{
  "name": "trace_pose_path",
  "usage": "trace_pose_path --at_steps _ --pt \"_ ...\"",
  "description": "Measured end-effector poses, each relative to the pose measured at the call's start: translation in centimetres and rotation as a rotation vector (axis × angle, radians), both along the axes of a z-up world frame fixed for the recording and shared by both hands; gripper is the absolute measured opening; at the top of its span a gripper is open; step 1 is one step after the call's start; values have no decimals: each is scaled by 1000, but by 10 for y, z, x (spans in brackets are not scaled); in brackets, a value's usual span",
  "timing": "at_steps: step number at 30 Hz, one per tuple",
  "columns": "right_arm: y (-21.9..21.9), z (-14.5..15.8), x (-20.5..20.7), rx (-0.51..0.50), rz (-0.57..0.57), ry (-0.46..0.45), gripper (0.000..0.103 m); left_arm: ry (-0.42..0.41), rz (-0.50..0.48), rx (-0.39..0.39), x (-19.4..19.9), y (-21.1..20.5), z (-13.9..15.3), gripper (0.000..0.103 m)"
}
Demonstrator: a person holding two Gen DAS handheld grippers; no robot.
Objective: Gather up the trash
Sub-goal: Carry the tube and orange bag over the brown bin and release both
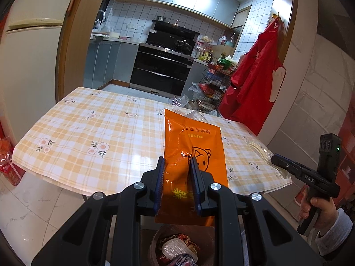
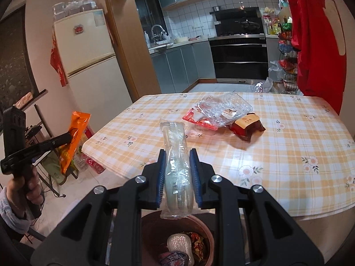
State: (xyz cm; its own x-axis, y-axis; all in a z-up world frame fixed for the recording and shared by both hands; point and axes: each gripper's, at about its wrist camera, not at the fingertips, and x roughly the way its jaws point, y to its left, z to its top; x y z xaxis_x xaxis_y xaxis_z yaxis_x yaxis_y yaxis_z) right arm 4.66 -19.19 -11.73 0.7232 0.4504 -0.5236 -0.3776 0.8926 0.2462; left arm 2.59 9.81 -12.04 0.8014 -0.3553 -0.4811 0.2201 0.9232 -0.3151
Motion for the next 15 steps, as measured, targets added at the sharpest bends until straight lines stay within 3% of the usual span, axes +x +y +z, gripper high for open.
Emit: trace_pose_path --at_steps 5,15 --pt "8 4 -22 -37 18 -24 25 -5 5 -10 -12 6 2 22" --pt "9 4 -27 -32 42 -24 25 -3 0 -14 -16 5 1 22"
